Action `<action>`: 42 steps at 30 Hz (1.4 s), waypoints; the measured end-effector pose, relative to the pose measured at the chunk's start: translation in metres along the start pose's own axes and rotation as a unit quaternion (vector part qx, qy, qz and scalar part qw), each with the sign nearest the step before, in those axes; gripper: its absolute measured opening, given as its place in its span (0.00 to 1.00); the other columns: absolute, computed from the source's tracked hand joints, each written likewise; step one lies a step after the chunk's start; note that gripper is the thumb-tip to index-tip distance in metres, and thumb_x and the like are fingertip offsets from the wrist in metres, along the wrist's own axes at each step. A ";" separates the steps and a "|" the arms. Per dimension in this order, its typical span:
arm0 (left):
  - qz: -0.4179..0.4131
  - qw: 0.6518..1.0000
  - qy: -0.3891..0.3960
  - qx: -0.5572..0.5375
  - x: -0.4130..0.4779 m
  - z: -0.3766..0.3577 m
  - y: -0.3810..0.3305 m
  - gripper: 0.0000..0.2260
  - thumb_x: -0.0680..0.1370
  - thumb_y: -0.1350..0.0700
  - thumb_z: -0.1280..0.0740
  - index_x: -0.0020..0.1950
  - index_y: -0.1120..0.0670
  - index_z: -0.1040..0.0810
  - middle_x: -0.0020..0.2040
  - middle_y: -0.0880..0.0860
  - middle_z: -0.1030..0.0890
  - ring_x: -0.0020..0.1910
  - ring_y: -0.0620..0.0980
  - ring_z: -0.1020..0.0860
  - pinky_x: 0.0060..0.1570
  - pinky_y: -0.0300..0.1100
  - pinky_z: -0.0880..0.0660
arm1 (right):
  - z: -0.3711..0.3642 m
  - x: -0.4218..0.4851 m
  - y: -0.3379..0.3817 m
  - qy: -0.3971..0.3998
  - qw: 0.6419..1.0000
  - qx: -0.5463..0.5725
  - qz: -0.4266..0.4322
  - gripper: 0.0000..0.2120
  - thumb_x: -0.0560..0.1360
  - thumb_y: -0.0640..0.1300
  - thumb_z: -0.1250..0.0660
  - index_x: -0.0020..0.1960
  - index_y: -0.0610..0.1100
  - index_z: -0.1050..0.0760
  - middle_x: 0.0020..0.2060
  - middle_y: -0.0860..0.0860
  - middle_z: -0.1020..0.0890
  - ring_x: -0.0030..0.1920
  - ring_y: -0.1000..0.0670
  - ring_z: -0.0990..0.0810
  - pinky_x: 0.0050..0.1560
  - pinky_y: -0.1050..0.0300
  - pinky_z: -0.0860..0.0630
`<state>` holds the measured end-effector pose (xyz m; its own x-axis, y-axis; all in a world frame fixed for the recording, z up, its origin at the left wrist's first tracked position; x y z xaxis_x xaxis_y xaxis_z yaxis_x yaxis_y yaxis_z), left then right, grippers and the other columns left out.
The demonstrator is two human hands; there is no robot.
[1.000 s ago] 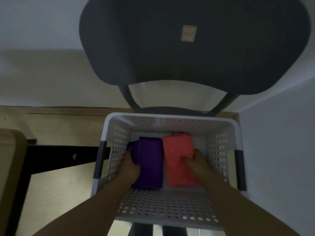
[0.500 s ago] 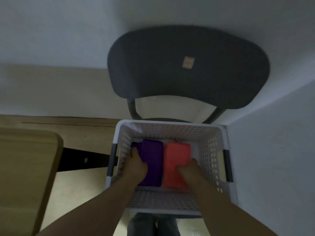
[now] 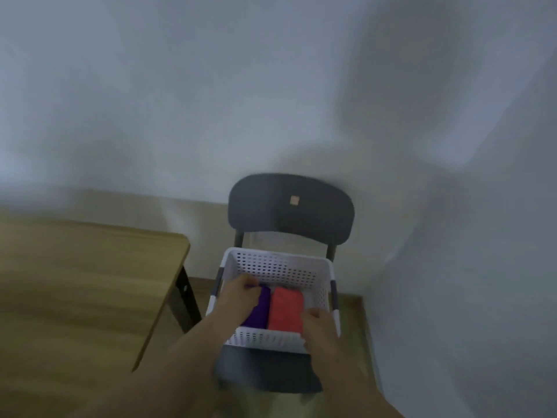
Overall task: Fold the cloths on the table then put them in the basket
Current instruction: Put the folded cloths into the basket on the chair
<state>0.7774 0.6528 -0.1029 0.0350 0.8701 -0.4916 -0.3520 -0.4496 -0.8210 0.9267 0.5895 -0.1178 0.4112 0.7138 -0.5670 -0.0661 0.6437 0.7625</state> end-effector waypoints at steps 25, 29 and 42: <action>-0.014 0.997 -0.067 -0.041 -0.541 0.073 0.278 0.08 0.76 0.65 0.38 0.44 0.53 0.24 0.41 0.54 0.22 0.36 0.49 0.23 0.28 0.36 0.34 | 0.035 -0.521 -0.309 0.076 0.991 0.096 -0.056 0.07 0.77 0.39 0.40 0.41 0.42 0.28 0.34 0.46 0.23 0.31 0.48 0.26 0.34 0.59 0.33; -0.026 0.994 -0.084 -0.066 -0.610 0.086 0.321 0.09 0.76 0.68 0.38 0.42 0.55 0.26 0.36 0.52 0.24 0.32 0.47 0.25 0.21 0.29 0.35 | 0.032 -0.584 -0.357 0.091 0.991 0.084 -0.047 0.06 0.77 0.38 0.39 0.41 0.42 0.28 0.33 0.46 0.23 0.30 0.48 0.26 0.34 0.60 0.33; 0.002 0.985 -0.169 -0.044 -0.785 0.131 0.459 0.10 0.76 0.69 0.39 0.40 0.56 0.24 0.39 0.56 0.23 0.36 0.53 0.25 0.37 0.40 0.29 | 0.001 -0.754 -0.491 0.159 0.979 0.096 -0.083 0.08 0.76 0.36 0.40 0.38 0.41 0.29 0.30 0.46 0.25 0.28 0.49 0.30 0.33 0.61 0.38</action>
<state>0.4659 -0.2103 -0.0555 -0.2845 0.8793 -0.3820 -0.2678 -0.4555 -0.8490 0.6505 -0.2647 -0.0640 0.0965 0.6732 -0.7331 0.1633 0.7158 0.6789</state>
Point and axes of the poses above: each hand's wrist, its own x-axis towards the middle knuckle, its own z-axis out of the back of the hand, y = z × x, the point moved 2 cm from there along x, towards the middle knuckle
